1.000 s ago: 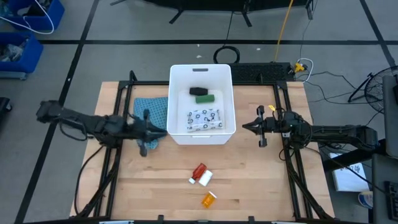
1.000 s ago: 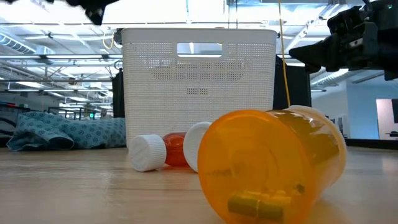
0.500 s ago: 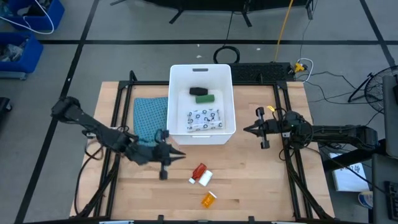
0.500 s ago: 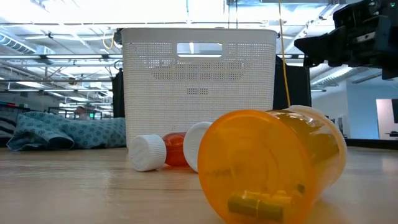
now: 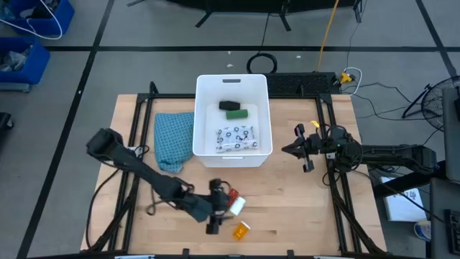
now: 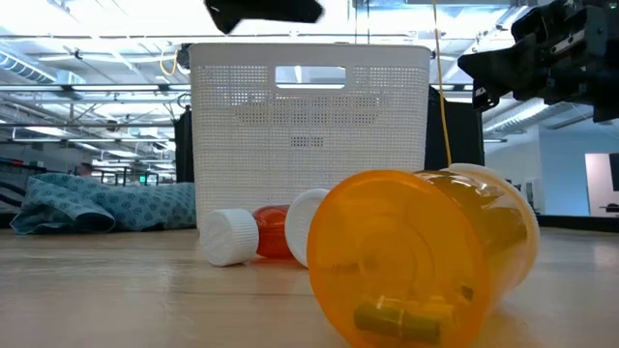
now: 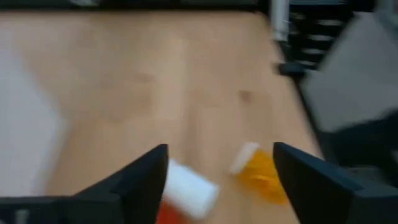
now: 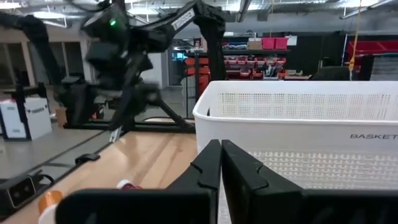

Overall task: Pick & place medical supplies in basket/bin
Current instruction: Put the red pill bottle into the white container

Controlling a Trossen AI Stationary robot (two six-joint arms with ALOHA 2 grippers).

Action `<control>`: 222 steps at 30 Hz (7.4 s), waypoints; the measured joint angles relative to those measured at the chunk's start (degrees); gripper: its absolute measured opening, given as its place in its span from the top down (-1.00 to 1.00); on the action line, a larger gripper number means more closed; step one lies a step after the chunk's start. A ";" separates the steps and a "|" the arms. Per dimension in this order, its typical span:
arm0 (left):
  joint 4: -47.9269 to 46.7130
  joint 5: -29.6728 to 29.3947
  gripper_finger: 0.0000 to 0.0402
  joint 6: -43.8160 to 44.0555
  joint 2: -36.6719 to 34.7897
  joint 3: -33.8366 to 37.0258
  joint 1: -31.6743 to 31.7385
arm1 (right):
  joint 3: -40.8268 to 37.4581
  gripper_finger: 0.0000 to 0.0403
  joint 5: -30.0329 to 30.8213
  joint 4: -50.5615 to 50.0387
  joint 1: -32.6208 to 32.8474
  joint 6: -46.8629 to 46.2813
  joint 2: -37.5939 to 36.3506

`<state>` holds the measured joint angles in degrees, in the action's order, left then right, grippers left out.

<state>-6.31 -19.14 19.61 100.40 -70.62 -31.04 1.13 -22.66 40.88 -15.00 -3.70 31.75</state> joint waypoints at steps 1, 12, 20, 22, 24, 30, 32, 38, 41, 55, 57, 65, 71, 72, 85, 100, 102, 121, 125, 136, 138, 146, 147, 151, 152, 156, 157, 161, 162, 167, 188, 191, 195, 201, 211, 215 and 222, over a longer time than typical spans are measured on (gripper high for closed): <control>0.00 3.85 -0.55 0.34 1.44 -1.24 0.26 | 0.00 0.97 0.01 0.14 0.00 -0.24 0.00; -6.53 20.65 -0.73 10.74 12.71 -14.26 1.60 | 0.00 0.98 0.10 2.12 0.00 1.33 0.00; -5.64 20.22 -0.73 16.17 12.90 -14.57 1.34 | 0.00 0.98 0.10 2.06 0.00 0.89 -0.02; -5.63 20.57 -0.73 20.46 12.91 -14.57 1.00 | 0.00 0.98 0.10 2.40 0.00 0.89 0.00; -5.19 18.37 -0.73 24.29 13.57 -14.57 0.61 | 0.00 0.98 0.10 3.03 0.00 0.83 -0.02; -4.74 15.31 -0.73 34.00 15.38 -14.56 0.04 | 0.00 0.98 0.10 3.54 0.00 -1.73 0.00; -3.58 16.03 -0.73 37.38 16.51 -14.57 0.26 | 0.00 0.98 0.08 3.47 0.00 -1.92 -0.02; -8.24 16.63 -0.73 39.61 18.00 -14.58 0.65 | 0.00 0.98 0.08 3.24 0.00 -3.15 0.51; -8.00 16.95 -0.73 40.97 18.60 -14.59 1.00 | 0.00 0.98 0.10 3.14 0.00 -3.34 0.74; -9.53 20.61 -0.73 38.52 20.25 -14.94 2.67 | 0.00 0.98 4.82 4.14 0.02 -3.04 1.10; -10.81 20.04 -0.73 37.88 18.97 -14.94 2.69 | 0.00 0.98 4.56 4.38 0.02 -2.93 1.24; -21.45 16.05 -0.73 37.99 12.02 -15.03 3.52 | 0.00 0.98 4.41 4.03 0.09 -2.71 1.54; -37.14 12.14 -0.73 38.84 11.72 -15.07 4.34 | 0.00 0.98 4.40 3.16 0.11 -2.88 1.75; -37.97 13.16 -0.73 39.45 12.66 -15.05 4.69 | 0.00 0.98 4.40 3.02 0.11 -2.93 1.75; -36.52 13.57 -0.73 36.39 15.15 -14.98 6.40 | 0.00 0.98 4.36 2.56 0.11 -3.57 2.34; -34.84 14.75 -0.73 34.59 20.72 -14.98 6.75 | 0.00 0.98 4.36 2.60 0.13 -2.73 2.36; -34.82 14.79 -0.73 34.25 20.75 -14.96 6.99 | 0.00 0.98 4.36 2.63 0.13 -2.71 2.36; -36.40 12.58 -0.03 31.05 20.99 -14.72 7.81 | -0.01 0.98 4.36 2.59 0.13 -2.71 2.36; -40.06 13.50 0.39 31.04 20.57 -14.76 7.78 | 0.00 0.98 4.36 2.60 0.13 -2.71 2.36; -46.87 2.72 0.39 27.68 12.86 -14.55 6.48 | -0.01 0.98 4.08 2.17 0.13 -3.12 3.13; -47.47 -2.86 0.39 25.11 9.27 -14.55 5.24 | -0.01 0.98 3.42 2.05 0.13 -3.11 3.30; -46.66 -22.77 0.39 11.31 -11.10 -10.49 -3.75 | -0.02 0.98 1.37 2.77 0.13 -3.13 3.58; -45.84 -23.69 0.39 8.16 -14.11 -9.29 -4.75 | -0.02 0.98 1.38 2.86 0.13 -3.37 3.56; -38.33 -24.40 0.39 -6.07 -26.56 -3.33 -5.79 | -0.02 0.98 1.40 3.31 0.13 -4.20 3.58; -36.13 -24.41 0.39 -9.46 -29.89 -1.34 -5.18 | -0.02 0.98 1.42 3.66 0.13 -4.20 3.56; -24.22 -19.35 0.39 -24.58 -43.34 8.83 0.26 | -0.02 0.98 1.43 6.75 0.13 -4.20 3.56; -21.27 -16.45 0.39 -27.83 -46.70 11.75 2.39 | -0.02 0.98 1.43 7.44 0.13 -4.20 3.56; -10.81 -4.37 0.39 -35.28 -59.11 23.13 12.37 | -0.02 0.98 1.41 7.74 0.13 -3.93 3.56; -8.74 -2.01 0.39 -35.70 -61.84 25.65 14.39 | -0.02 0.98 1.45 7.50 0.13 -3.36 3.58; 2.37 3.03 0.39 -35.34 -72.78 38.02 18.92 | -0.02 0.98 1.47 7.00 0.13 0.20 3.56; 10.53 -6.05 0.39 -23.80 -75.19 45.30 28.49 | -0.02 0.98 1.56 5.65 0.11 11.84 3.61; 9.33 -1.65 0.39 -27.77 -68.67 37.20 31.96 | -0.02 0.98 1.58 6.23 0.11 13.30 3.63; 5.32 1.96 0.39 -31.22 -55.94 22.69 37.36 | -0.02 0.98 1.56 7.83 0.11 13.54 3.63; -11.39 12.10 0.39 -29.22 -32.09 -2.14 47.18 | -0.02 0.98 1.60 8.70 0.11 15.49 3.62; -28.36 23.74 0.39 -29.83 -1.88 -21.59 55.43 | -0.01 0.98 1.80 8.64 0.11 17.90 3.61; -28.77 24.64 0.39 -31.28 3.23 -22.65 56.25 | -0.02 0.98 1.79 8.13 0.11 17.90 3.61; -31.38 23.91 0.39 -38.99 8.21 -22.68 55.66 | -0.02 0.98 1.80 4.96 0.10 18.12 3.63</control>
<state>-37.68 4.77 -19.38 108.60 -93.30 24.62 1.10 -20.86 45.84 -14.90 14.41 35.38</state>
